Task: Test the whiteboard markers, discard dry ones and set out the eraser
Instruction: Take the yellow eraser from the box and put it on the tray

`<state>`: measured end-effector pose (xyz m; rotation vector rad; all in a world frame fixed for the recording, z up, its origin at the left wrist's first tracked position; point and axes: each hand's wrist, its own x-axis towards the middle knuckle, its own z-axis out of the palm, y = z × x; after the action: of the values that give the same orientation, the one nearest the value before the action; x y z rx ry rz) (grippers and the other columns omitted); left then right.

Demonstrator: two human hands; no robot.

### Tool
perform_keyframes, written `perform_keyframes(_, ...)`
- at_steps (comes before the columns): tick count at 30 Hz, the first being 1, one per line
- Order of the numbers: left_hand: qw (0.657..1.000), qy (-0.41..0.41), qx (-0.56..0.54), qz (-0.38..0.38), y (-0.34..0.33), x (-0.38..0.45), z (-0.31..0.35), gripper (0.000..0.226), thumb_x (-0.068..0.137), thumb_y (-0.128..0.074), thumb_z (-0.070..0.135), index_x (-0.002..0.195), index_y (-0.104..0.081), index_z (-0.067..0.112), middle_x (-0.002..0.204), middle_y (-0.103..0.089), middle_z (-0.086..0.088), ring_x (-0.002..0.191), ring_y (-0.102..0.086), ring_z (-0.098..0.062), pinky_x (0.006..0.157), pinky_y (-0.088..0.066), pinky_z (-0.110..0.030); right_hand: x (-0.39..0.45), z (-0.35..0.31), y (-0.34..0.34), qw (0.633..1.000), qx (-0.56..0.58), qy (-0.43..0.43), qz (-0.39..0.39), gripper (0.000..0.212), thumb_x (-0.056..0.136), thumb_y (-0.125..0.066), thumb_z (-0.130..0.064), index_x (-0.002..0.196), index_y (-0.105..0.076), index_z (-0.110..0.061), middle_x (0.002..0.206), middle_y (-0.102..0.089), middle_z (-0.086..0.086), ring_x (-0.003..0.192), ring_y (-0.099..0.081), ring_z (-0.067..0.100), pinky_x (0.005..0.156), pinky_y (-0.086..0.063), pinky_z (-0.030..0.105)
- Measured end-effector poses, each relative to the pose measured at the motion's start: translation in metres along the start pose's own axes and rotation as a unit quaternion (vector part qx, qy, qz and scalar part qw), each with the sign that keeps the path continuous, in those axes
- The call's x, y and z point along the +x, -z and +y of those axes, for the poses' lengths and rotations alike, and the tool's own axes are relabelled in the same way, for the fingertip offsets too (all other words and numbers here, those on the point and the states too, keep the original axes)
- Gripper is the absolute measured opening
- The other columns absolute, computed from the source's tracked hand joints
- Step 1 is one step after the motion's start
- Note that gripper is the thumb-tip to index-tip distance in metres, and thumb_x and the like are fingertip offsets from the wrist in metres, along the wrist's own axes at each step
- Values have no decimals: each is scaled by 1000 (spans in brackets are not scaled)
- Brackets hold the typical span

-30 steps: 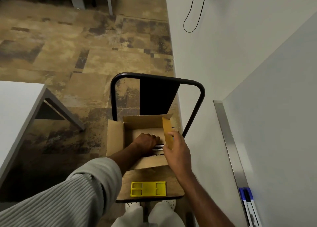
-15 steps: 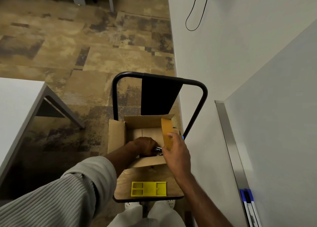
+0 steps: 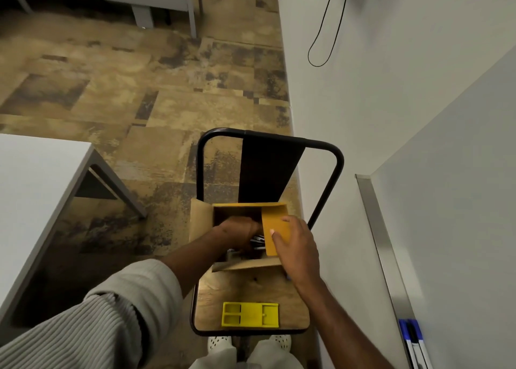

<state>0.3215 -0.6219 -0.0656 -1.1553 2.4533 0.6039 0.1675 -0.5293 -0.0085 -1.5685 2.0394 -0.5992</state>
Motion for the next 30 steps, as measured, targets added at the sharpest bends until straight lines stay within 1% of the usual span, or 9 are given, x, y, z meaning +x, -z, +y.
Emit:
perform_keyframes(4, 997, 43, 21, 62, 30, -24, -2, 43, 89, -71, 31, 124, -56, 13, 119, -60, -8, 107, -58, -23, 88, -47, -33, 10, -2, 7, 999, 30, 16, 29, 43, 97, -54, -52, 132, -52, -28, 134, -58, -2, 118, -58, 18, 89, -56, 35)
perform_keyframes(7, 993, 52, -10, 105, 47, -48, -6, 43, 89, -71, 35, 122, -56, 13, 116, -60, -6, 103, -58, -21, 85, -47, -31, 16, -8, 15, 997, 51, 39, 47, 40, 98, -53, -51, 130, -53, -28, 131, -58, -4, 115, -58, 15, 84, -51, 27)
perform_keyframes(11, 989, 66, -75, 113, 69, -78, -13, 31, 87, -73, 36, 108, -63, 16, 91, -59, 3, 79, -55, -11, 67, -41, -22, 21, -25, 26, 990, 105, 65, 65, 29, 100, -54, -43, 126, -57, -29, 127, -61, -8, 114, -57, 9, 81, -42, 14)
perform_keyframes(14, 970, 57, -203, 118, 85, -94, -20, 19, 85, -76, 30, 76, -61, 24, 66, -58, 9, 53, -54, -1, 49, -36, -15, 20, -37, 31, 984, 153, 73, 62, 27, 101, -55, -37, 126, -61, -28, 123, -65, -9, 115, -60, 8, 83, -46, 12)
perform_keyframes(16, 936, 47, -324, 133, 97, -105, -21, 23, 85, -79, 26, 71, -61, 19, 57, -57, 6, 42, -51, -1, 43, -37, -17, 17, -44, 35, 980, 166, 94, 62, 26, 100, -58, -29, 126, -62, -28, 121, -67, -9, 114, -62, 8, 87, -54, 20)
perform_keyframes(19, 891, 28, -427, 151, 106, -113, -20, 23, 85, -79, 22, 80, -67, 4, 53, -57, 2, 41, -50, -8, 41, -40, -25, 11, -49, 40, 976, 122, 174, 50, 43, 96, -65, -17, 137, -57, -27, 131, -64, -7, 120, -59, 7, 97, -55, 28)
perform_keyframes(23, 879, -6, -454, 143, 114, -112, -10, 21, 88, -77, 23, 82, -66, 6, 50, -55, 2, 39, -48, -9, 37, -37, -23, 7, -49, 55, 967, 135, 213, 26, 72, 89, -74, -15, 149, -41, -36, 142, -52, -10, 126, -54, 4, 95, -54, 20)
perform_keyframes(28, 848, -65, -518, 91, 125, -99, 9, 44, 84, -79, 36, 88, -63, -4, 55, -52, -5, 44, -44, -20, 47, -35, -29, 0, -37, 90, 949, 71, 304, 50, 74, 85, -78, -17, 148, -42, -32, 149, -47, -9, 137, -43, 2, 105, -48, 25)
perform_keyframes(30, 833, -104, -540, 57, 131, -92, 24, 30, 89, -74, 29, 74, -63, 5, 51, -49, -6, 40, -41, -19, 46, -36, -28, -6, -31, 106, 942, 18, 322, 97, 71, 86, -78, -21, 148, -45, -27, 153, -43, -7, 141, -40, 6, 108, -47, 26)
